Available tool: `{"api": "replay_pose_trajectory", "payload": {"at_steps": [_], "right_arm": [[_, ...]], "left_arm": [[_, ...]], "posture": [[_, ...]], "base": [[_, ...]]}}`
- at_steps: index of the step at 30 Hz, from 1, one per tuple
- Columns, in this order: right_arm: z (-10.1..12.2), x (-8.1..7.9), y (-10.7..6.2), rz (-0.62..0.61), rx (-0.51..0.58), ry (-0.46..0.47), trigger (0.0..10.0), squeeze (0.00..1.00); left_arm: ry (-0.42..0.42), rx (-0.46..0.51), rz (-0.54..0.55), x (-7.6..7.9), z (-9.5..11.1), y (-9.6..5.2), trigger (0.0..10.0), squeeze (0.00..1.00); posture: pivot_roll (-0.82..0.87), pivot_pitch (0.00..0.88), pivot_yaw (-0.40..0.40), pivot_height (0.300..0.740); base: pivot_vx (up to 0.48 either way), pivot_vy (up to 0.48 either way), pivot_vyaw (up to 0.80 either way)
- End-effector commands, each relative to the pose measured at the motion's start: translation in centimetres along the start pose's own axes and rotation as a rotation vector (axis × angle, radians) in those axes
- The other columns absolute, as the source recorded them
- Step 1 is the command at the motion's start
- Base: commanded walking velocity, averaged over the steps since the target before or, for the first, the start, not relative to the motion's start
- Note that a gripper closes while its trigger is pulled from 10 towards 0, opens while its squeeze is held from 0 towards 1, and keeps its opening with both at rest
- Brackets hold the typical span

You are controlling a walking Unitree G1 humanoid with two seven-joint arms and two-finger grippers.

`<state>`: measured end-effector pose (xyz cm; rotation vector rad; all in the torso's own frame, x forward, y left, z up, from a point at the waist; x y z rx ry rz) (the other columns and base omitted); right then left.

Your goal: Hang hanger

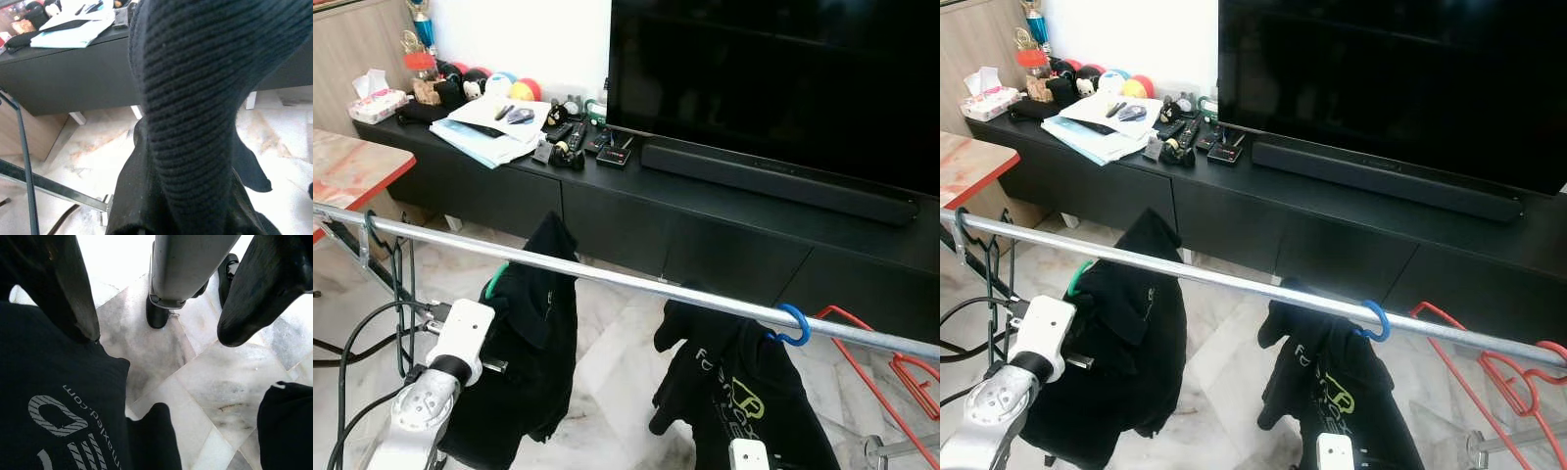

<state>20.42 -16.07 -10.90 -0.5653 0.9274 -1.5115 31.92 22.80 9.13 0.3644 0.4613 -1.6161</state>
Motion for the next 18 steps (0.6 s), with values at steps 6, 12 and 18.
{"api": "replay_pose_trajectory", "payload": {"at_steps": [6, 12, 18], "right_arm": [[-0.4, 0.3, -0.1, -0.004, -0.024, -0.034, 10.0, 0.00], [-0.4, 0.4, -0.1, -0.006, -0.022, -0.030, 10.0, 0.00], [-0.7, 0.7, -0.1, -0.020, -0.026, -0.019, 10.0, 0.00]], "left_arm": [[0.029, -0.023, -0.005, 0.4, 1.1, 2.6, 10.0, 0.00], [0.026, -0.059, 0.010, 0.7, 1.5, 4.1, 10.0, 0.00], [0.019, -0.139, 0.015, 1.0, 0.3, 4.1, 10.0, 0.00]], "posture": [[0.06, 0.065, -0.061, 0.740], [0.05, 0.067, -0.053, 0.740], [0.05, 0.071, -0.047, 0.740]], "base": [[0.000, 0.000, 0.00], [0.000, 0.000, 0.00], [0.000, 0.000, 0.00]]}}
Point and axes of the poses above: a point about 5 cm out from each wrist's last joint towards the gripper, its own y axis pointing out of the wrist towards the gripper, its own z axis along the axis of the wrist's last joint, x = y × z, the point moved 3 cm from there along y, pointing out of the wrist towards the gripper, and after that the axes turned 9 degrees about y, right-handed, at the moved point
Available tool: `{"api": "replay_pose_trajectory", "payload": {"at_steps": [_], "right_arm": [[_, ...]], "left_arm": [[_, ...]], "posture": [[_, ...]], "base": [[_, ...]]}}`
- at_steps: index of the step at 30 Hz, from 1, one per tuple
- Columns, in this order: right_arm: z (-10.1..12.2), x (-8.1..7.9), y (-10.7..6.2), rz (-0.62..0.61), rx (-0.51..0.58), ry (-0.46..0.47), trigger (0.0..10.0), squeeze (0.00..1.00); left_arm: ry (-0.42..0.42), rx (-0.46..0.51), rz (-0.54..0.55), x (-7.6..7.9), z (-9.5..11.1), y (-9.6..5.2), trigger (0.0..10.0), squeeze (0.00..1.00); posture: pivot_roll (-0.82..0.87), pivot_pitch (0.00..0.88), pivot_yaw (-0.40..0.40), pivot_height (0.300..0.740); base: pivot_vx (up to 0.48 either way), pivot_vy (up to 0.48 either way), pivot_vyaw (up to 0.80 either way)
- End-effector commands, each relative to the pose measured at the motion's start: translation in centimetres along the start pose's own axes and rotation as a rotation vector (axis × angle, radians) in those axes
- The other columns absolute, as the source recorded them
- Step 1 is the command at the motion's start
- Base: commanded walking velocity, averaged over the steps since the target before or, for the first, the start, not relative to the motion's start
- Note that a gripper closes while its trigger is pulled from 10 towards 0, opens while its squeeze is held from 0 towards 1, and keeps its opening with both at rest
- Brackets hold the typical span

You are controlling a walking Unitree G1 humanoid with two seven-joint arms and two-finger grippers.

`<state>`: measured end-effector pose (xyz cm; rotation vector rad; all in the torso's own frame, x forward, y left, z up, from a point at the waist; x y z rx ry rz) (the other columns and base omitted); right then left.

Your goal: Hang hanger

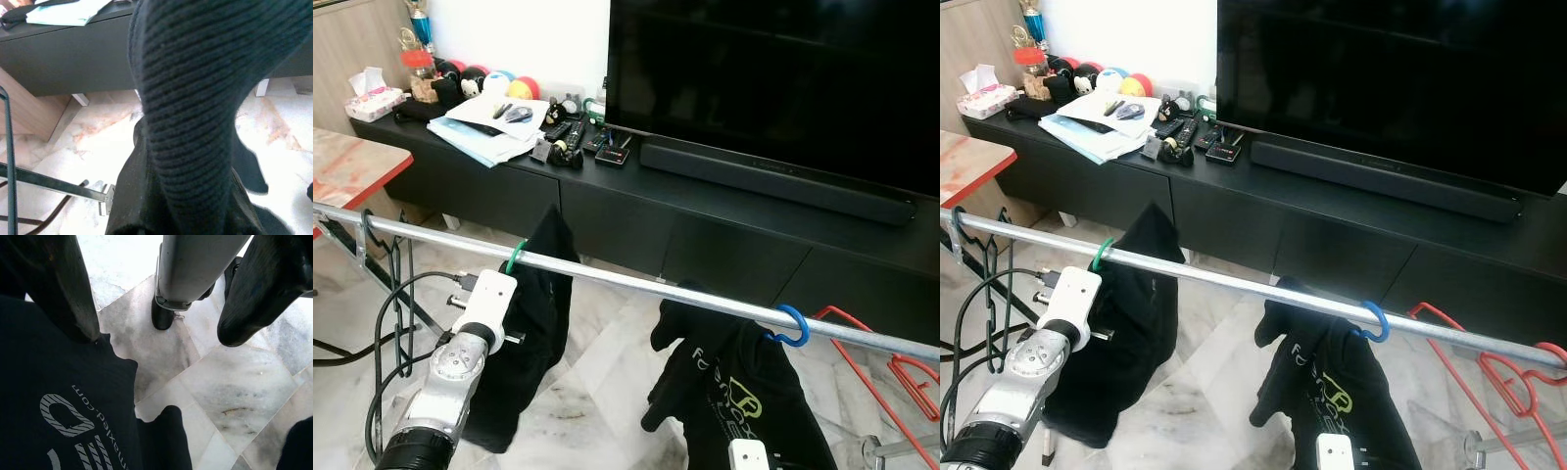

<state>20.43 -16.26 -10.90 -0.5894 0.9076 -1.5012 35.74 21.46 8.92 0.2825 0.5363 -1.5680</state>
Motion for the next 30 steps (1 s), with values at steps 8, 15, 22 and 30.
{"api": "replay_pose_trajectory", "payload": {"at_steps": [8, 15, 22, 30], "right_arm": [[-0.8, 0.4, -0.1, -0.019, -0.027, 0.012, 10.0, 0.00], [-0.9, 0.4, -0.1, -0.018, -0.028, 0.010, 10.0, 0.00], [-0.9, 0.5, -0.1, -0.023, -0.028, 0.012, 10.0, 0.00], [-0.9, 0.4, -0.1, -0.029, -0.028, 0.021, 10.0, 0.00]], "left_arm": [[0.009, -0.126, -0.024, 0.6, -2.6, -0.4, 10.0, 0.00], [-0.049, -0.122, -0.021, 1.2, -2.5, -0.6, 10.0, 0.00], [-0.131, -0.105, -0.049, 1.8, -1.1, 0.1, 10.0, 0.00], [-0.155, -0.218, -0.159, 3.1, -2.7, -0.8, 10.0, 0.00]], "posture": [[0.06, 0.075, -0.045, 0.740], [0.06, 0.080, -0.047, 0.740], [0.05, 0.091, -0.041, 0.740], [0.06, 0.105, -0.039, 0.740]], "base": [[0.000, 0.000, 0.00], [0.000, 0.000, 0.00], [0.000, 0.000, 0.00], [0.000, 0.000, 0.00]]}}
Point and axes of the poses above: a point about 5 cm out from each wrist's last joint towards the gripper, its own y axis pointing out of the wrist towards the gripper, its own z axis along the axis of the wrist's last joint, x = y × z, the point moved 3 cm from there along y, pointing out of the wrist towards the gripper, and after that the axes turned 9 degrees about y, right-handed, at the moved point
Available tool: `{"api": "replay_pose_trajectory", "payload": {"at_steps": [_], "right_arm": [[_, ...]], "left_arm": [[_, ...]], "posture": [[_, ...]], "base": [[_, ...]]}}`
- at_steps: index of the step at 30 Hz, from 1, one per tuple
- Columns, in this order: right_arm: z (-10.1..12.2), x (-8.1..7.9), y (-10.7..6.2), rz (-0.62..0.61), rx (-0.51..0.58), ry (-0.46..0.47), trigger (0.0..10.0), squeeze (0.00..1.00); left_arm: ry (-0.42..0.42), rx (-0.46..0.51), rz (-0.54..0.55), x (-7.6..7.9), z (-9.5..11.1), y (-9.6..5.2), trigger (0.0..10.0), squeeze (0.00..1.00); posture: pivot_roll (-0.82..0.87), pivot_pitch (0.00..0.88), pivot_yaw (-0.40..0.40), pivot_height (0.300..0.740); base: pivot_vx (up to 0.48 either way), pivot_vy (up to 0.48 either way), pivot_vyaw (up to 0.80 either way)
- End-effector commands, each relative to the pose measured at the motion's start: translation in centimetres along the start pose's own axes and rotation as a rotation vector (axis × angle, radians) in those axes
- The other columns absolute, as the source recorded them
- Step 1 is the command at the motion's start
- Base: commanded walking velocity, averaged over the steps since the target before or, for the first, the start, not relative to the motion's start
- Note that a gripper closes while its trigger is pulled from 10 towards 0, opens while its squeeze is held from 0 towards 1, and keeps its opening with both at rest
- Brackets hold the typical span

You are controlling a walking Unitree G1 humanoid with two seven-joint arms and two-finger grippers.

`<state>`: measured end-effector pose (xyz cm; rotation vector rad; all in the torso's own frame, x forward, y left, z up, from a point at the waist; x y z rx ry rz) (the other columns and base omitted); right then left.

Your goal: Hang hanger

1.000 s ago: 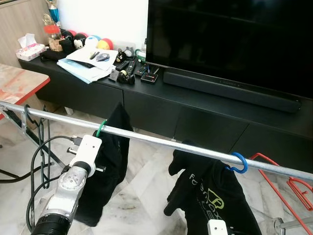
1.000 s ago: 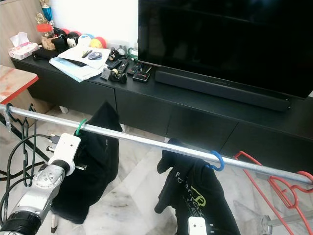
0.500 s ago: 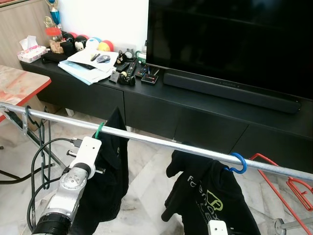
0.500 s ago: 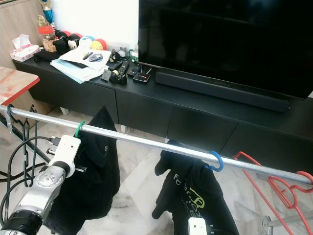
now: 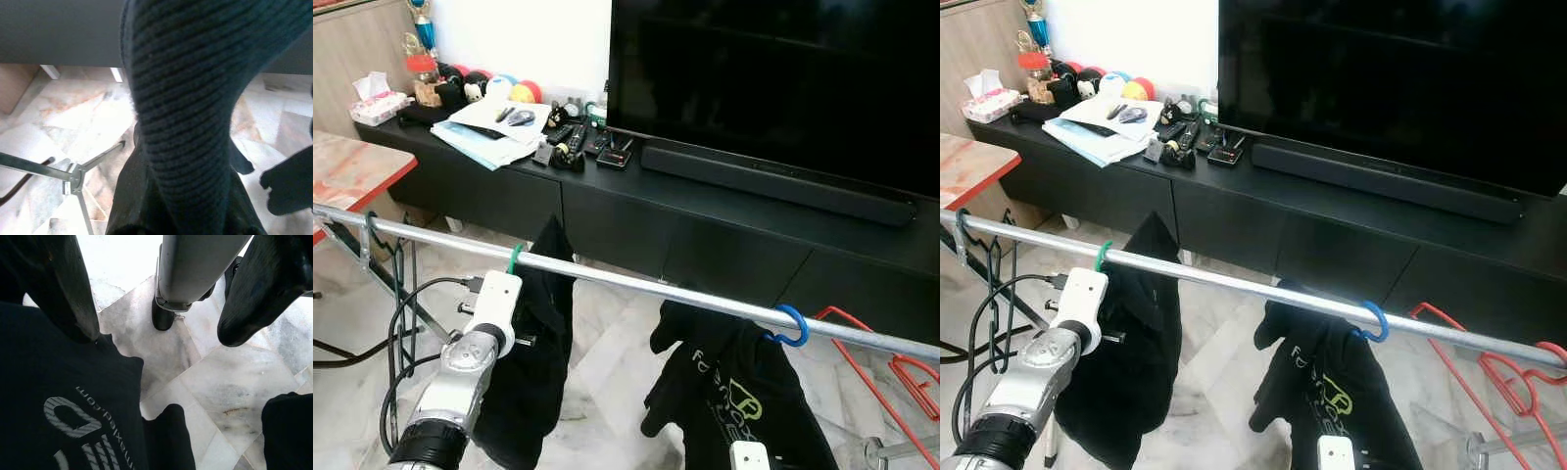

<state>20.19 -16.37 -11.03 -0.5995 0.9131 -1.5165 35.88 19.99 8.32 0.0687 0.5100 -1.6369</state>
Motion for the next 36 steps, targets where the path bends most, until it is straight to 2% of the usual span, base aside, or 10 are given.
{"api": "replay_pose_trajectory", "payload": {"at_steps": [1, 10, 11, 12, 13, 14, 15, 27, 32, 36], "right_arm": [[-0.6, 0.3, -0.1, -0.011, -0.022, 0.016, 10.0, 0.00], [-0.6, 0.2, -0.1, -0.011, -0.020, 0.019, 10.0, 0.00], [-0.6, 0.2, -0.1, -0.011, -0.020, 0.019, 10.0, 0.00], [-0.6, 0.2, -0.1, -0.010, -0.020, 0.019, 10.0, 0.00], [-0.5, 0.2, -0.1, -0.010, -0.020, 0.019, 10.0, 0.00], [-0.5, 0.2, -0.1, -0.010, -0.020, 0.018, 10.0, 0.00], [-0.5, 0.2, -0.1, -0.010, -0.020, 0.019, 10.0, 0.00], [-0.5, 0.2, -0.1, -0.010, -0.019, 0.019, 10.0, 0.00], [-0.5, 0.2, -0.1, -0.011, -0.019, 0.019, 10.0, 0.00], [-0.5, 0.2, -0.1, -0.012, -0.018, 0.019, 10.0, 0.00]], "left_arm": [[-0.007, -0.131, -0.060, 1.3, -3.3, -0.7, 10.0, 0.00], [0.019, -0.137, -0.082, 1.0, -3.2, -1.6, 10.0, 0.00], [0.017, -0.133, -0.082, 0.9, -3.1, -1.7, 10.0, 0.17], [0.010, -0.122, -0.079, 0.8, -2.9, -1.8, 10.0, 0.56], [0.008, -0.119, -0.077, 0.7, -2.8, -1.8, 10.0, 0.56], [0.008, -0.110, -0.075, 0.7, -2.7, -1.8, 10.0, 0.87], [0.004, -0.091, -0.072, 0.6, -2.3, -1.8, 10.0, 1.00], [-0.021, 0.016, -0.051, 0.1, -0.2, -2.3, 10.0, 1.00], [-0.020, 0.066, -0.063, 0.0, 0.6, -3.0, 10.0, 1.00], [0.009, 0.122, -0.070, 0.0, 1.6, -4.1, 10.0, 1.00]], "posture": [[0.06, 0.106, -0.038, 0.740], [0.06, 0.113, -0.037, 0.740], [0.06, 0.113, -0.037, 0.740], [0.06, 0.114, -0.037, 0.740], [0.06, 0.115, -0.038, 0.740], [0.06, 0.115, -0.038, 0.740], [0.06, 0.115, -0.037, 0.740], [0.06, 0.118, -0.038, 0.740], [0.06, 0.120, -0.039, 0.740], [0.06, 0.121, -0.039, 0.740]], "base": [[0.000, 0.000, 0.00], [0.000, 0.000, 0.00], [0.000, 0.000, 0.00], [0.000, 0.000, 0.00], [0.000, 0.000, 0.00], [0.000, 0.000, 0.00], [0.000, 0.000, 0.00], [0.000, 0.000, 0.00], [0.000, 0.000, 0.00], [0.000, 0.000, 0.00]]}}
Point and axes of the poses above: a point about 5 cm out from each wrist's last joint towards the gripper, its own y axis pointing out of the wrist towards the gripper, its own z axis along the axis of the wrist's last joint, x = y × z, the point moved 3 cm from there along y, pointing out of the wrist towards the gripper, and after that the axes turned 9 degrees about y, right-handed, at the moved point
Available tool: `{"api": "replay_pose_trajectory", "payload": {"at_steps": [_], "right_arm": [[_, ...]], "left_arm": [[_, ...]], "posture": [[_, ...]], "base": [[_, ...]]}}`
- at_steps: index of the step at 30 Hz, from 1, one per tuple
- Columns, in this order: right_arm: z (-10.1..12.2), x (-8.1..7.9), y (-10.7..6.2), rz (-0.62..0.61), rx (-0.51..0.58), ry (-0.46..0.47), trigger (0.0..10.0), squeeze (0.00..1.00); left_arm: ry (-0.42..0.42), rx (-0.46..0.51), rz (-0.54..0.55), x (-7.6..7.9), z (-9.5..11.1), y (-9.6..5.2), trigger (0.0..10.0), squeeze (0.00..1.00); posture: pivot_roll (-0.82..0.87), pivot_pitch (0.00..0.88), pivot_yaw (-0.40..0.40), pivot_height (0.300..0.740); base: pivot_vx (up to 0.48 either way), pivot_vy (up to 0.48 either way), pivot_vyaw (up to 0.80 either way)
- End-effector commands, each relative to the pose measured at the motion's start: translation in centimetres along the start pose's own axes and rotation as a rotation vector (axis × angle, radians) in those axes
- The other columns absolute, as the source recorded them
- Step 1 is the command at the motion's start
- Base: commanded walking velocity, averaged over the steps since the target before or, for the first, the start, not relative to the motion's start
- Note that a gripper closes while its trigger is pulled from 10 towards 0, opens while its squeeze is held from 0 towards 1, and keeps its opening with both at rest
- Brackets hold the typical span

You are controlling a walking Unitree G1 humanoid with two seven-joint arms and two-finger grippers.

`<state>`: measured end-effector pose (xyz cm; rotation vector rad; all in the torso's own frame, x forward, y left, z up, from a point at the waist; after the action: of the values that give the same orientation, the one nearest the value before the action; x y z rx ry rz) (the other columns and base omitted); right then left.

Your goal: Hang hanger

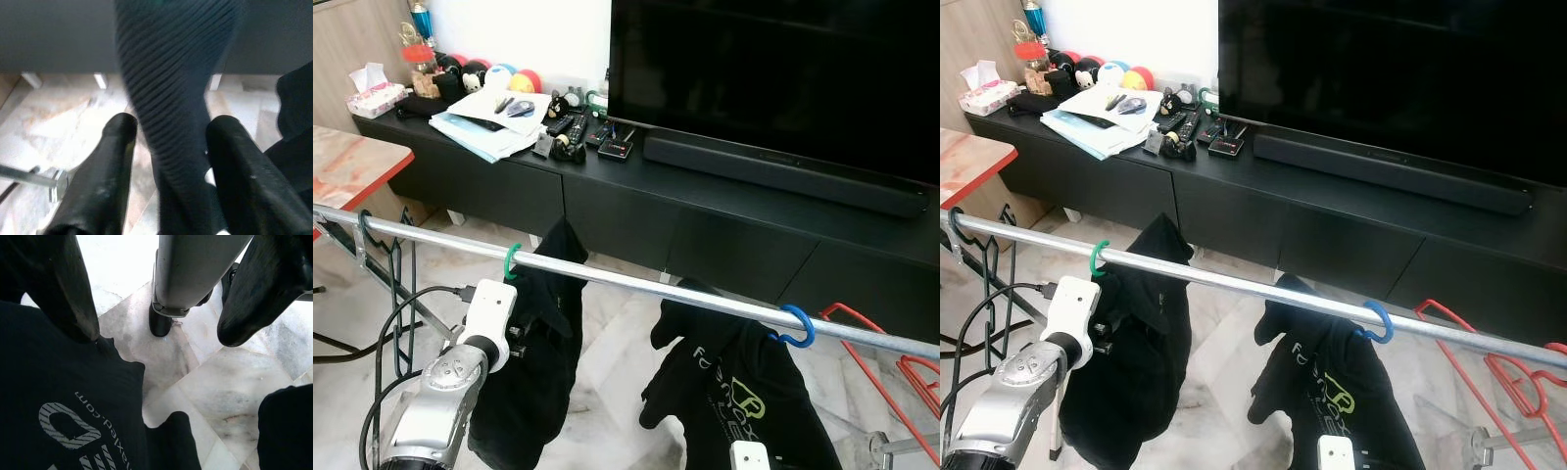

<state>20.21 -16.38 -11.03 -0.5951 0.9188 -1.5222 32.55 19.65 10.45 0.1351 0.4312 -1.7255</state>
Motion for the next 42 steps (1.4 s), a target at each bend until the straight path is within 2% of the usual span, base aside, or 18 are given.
{"api": "replay_pose_trajectory", "payload": {"at_steps": [1, 6, 10, 19, 21, 22, 23, 25, 26, 29, 30, 31, 33, 35, 36, 37, 38, 42], "right_arm": [[-0.5, 0.2, -0.1, -0.010, -0.018, 0.011, 10.0, 0.00], [-0.4, 0.3, -0.1, -0.010, -0.014, 0.012, 10.0, 0.00], [-0.4, 0.4, -0.1, -0.010, -0.013, 0.008, 10.0, 0.00], [-0.2, 0.3, -0.1, -0.007, -0.008, 0.010, 10.0, 0.00], [-0.2, 0.3, -0.1, -0.008, -0.008, 0.010, 10.0, 0.00], [-0.2, 0.3, -0.1, -0.008, -0.008, 0.011, 10.0, 0.00], [-0.3, 0.3, -0.1, -0.008, -0.008, 0.011, 10.0, 0.00], [-0.2, 0.3, -0.1, -0.008, -0.008, 0.011, 10.0, 0.00], [-0.2, 0.3, -0.1, -0.008, -0.008, 0.011, 10.0, 0.00], [-0.2, 0.3, -0.1, -0.006, -0.008, 0.008, 10.0, 0.00], [-0.2, 0.3, 0.0, -0.006, -0.008, 0.008, 10.0, 0.00], [-0.2, 0.3, 0.0, -0.006, -0.008, 0.008, 10.0, 0.00], [-0.2, 0.3, -0.1, -0.005, -0.006, 0.011, 10.0, 0.00], [-0.3, 0.3, -0.1, -0.006, -0.005, 0.013, 10.0, 0.00], [-0.3, 0.2, -0.1, -0.005, -0.006, 0.011, 10.0, 0.00], [-0.3, 0.2, -0.1, -0.005, -0.006, 0.011, 10.0, 0.00], [-0.3, 0.2, -0.1, -0.005, -0.008, 0.010, 10.0, 0.00], [-0.4, 0.1, -0.1, -0.003, -0.011, 0.007, 10.0, 0.00]], "left_arm": [[0.019, 0.025, -0.008, -0.1, 0.5, -0.7, 10.0, 1.00], [0.043, 0.072, 0.002, -0.1, 1.0, -2.6, 10.0, 1.00], [0.022, 0.135, 0.028, -0.1, 2.0, -3.8, 10.0, 1.00], [0.013, 0.236, 0.082, -0.5, 3.1, -5.6, 10.0, 1.00], [0.016, 0.238, 0.089, -0.6, 3.0, -5.9, 10.0, 0.99], [0.025, 0.237, 0.089, -0.5, 2.8, -6.2, 10.0, 0.91], [0.041, 0.207, 0.045, 0.1, 1.6, -7.1, 10.0, 0.00], [0.046, 0.168, -0.005, 0.8, 0.1, -7.9, 10.0, 0.00], [0.046, 0.168, -0.005, 0.8, 0.1, -7.9, 10.0, 0.00], [0.103, 0.068, -0.065, 1.6, -3.6, -9.4, 10.0, 0.00], [0.099, 0.013, -0.068, 1.6, -5.4, -10.0, 10.0, 0.00], [0.099, 0.013, -0.068, 1.6, -5.4, -10.0, 10.0, 0.00], [0.078, -0.058, -0.057, 1.6, -7.9, -11.1, 10.0, 0.00], [0.077, -0.097, -0.050, 1.5, -9.1, -11.6, 10.0, 0.00], [0.056, -0.162, -0.044, 1.6, -11.0, -12.1, 10.0, 0.00], [0.056, -0.162, -0.044, 1.6, -11.0, -12.1, 10.0, 0.00], [0.025, -0.224, -0.031, 1.6, -12.8, -12.6, 10.0, 0.00], [-0.027, -0.359, -0.031, 2.4, -16.6, -13.3, 10.0, 0.00]], "posture": [[0.06, 0.120, -0.036, 0.740], [0.07, 0.117, -0.041, 0.740], [0.07, 0.114, -0.041, 0.740], [0.07, 0.107, -0.033, 0.740], [0.07, 0.107, -0.033, 0.740], [0.07, 0.107, -0.033, 0.740], [0.07, 0.105, -0.032, 0.740], [0.07, 0.105, -0.031, 0.740], [0.07, 0.105, -0.031, 0.740], [0.08, 0.101, -0.030, 0.740], [0.08, 0.097, -0.030, 0.740], [0.08, 0.097, -0.030, 0.740], [0.07, 0.091, -0.026, 0.740], [0.07, 0.089, -0.026, 0.740], [0.08, 0.079, -0.027, 0.740], [0.08, 0.079, -0.027, 0.740], [0.08, 0.078, -0.027, 0.740], [0.08, 0.065, -0.022, 0.740]], "base": [[0.000, 0.000, 0.00], [0.000, 0.000, 0.00], [0.000, 0.000, 0.00], [0.000, 0.000, 0.00], [0.000, 0.000, 0.00], [0.000, 0.000, 0.00], [0.000, 0.000, 0.00], [0.000, 0.000, 0.00], [0.000, 0.000, 0.00], [0.000, 0.000, 0.00], [0.000, 0.000, 0.00], [0.000, 0.000, 0.00], [0.000, 0.000, 0.00], [0.000, 0.000, 0.00], [0.000, 0.000, 0.00], [0.000, 0.000, 0.00], [0.000, 0.000, 0.00], [0.000, 0.000, 0.00]]}}
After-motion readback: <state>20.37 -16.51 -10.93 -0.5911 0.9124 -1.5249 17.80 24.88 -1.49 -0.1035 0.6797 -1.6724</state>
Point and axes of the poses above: a point about 5 cm out from each wrist's last joint towards the gripper, its own y axis pointing out of the wrist towards the gripper, its own z axis along the axis of the wrist's last joint, x = y × z, the point moved 3 cm from there along y, pointing out of the wrist towards the gripper, and after that the axes turned 9 degrees about y, right-handed, at the moved point
